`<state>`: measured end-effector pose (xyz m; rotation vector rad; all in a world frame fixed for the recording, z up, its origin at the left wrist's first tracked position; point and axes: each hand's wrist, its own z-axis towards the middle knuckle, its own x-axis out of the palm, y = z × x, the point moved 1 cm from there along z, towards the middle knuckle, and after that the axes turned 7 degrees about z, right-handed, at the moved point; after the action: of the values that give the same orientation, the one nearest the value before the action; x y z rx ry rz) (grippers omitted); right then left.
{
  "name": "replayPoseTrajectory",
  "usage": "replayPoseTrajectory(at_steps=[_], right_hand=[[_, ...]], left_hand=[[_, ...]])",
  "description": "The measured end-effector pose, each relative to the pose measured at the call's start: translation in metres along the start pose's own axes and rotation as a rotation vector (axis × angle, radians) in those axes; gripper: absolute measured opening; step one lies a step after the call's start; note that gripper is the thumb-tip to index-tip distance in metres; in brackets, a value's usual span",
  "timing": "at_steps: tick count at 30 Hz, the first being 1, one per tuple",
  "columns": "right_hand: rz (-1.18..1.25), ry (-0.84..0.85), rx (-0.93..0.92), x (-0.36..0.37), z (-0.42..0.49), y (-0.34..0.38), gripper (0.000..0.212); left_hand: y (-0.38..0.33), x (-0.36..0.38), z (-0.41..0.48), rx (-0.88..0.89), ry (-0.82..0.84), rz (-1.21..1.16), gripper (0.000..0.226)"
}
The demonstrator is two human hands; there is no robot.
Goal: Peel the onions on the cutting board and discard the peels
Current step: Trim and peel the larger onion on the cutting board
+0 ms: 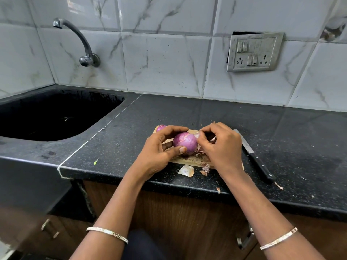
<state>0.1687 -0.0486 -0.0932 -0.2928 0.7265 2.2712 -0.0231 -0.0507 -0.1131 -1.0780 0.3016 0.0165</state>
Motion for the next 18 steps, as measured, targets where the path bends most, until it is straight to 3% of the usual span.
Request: replayPoseTrajectory(at_steps=[9,12,18], right_hand=[[-0.118,0.012,0.195,-0.003,0.001,-0.009,0.012],[-0.032,0.075,0.087,-0.002,0.001,-0.002,0.034],[0.177,0.111,-0.188,-0.002,0.0,0.008,0.022]], left_hand=[[0.0,0.0,0.0,-0.005,0.003,-0.022,0.044],[0.0,0.0,0.001,-0.006,-0.017,-0.012,0.044],[-0.004,0.003,0.0,0.032,-0.049,0.077,0.043]])
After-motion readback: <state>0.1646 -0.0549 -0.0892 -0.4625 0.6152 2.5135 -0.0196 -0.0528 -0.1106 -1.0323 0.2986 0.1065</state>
